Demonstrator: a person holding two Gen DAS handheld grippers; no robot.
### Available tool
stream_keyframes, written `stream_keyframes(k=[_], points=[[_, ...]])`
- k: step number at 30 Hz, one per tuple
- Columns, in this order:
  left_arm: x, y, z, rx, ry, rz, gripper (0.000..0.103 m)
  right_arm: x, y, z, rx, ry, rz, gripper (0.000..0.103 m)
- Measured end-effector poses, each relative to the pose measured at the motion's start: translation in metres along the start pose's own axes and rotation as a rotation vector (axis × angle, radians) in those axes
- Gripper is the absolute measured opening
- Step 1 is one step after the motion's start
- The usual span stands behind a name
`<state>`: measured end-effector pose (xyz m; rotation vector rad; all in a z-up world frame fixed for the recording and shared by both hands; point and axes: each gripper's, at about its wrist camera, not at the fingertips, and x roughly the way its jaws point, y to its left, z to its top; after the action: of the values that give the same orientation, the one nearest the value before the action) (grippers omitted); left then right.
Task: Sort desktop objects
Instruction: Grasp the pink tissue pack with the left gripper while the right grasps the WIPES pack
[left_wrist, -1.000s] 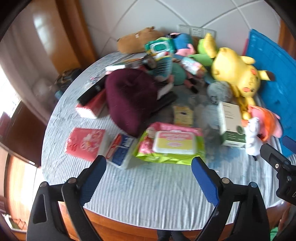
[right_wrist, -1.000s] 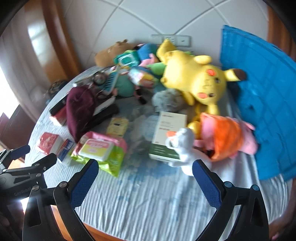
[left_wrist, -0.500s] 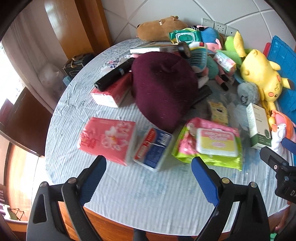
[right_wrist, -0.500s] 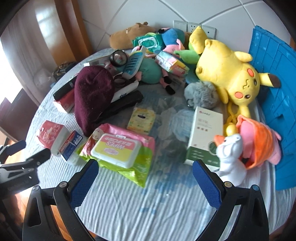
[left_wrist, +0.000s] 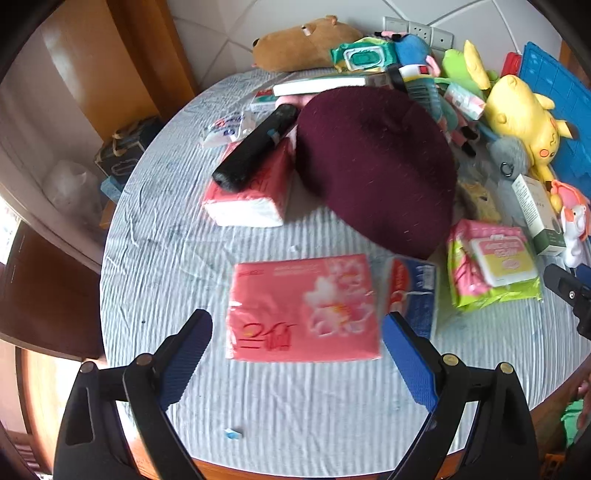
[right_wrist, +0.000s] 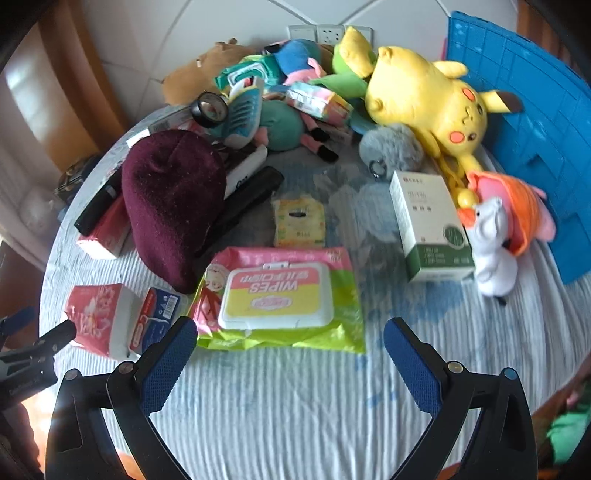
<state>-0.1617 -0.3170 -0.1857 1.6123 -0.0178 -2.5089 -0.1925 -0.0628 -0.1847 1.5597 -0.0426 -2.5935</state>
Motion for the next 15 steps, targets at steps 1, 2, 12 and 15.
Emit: stream_keyframes(k=[1, 2, 12, 15], points=[[0.003, 0.002, -0.001, -0.007, 0.005, -0.005, 0.094, 0.0, 0.002, -0.001, -0.001, 0.002, -0.006, 0.102], [0.005, 0.003, -0.001, -0.012, 0.011, -0.012, 0.095, 0.001, 0.005, -0.003, -0.001, 0.005, -0.012, 0.102], [0.019, -0.009, 0.001, -0.123, 0.049, -0.007, 0.094, 0.011, 0.011, 0.015, -0.103, 0.019, -0.002, 0.099], [0.027, -0.017, 0.003, -0.218, 0.063, 0.019, 0.094, 0.024, 0.01, 0.025, -0.197, 0.033, 0.034, 0.095]])
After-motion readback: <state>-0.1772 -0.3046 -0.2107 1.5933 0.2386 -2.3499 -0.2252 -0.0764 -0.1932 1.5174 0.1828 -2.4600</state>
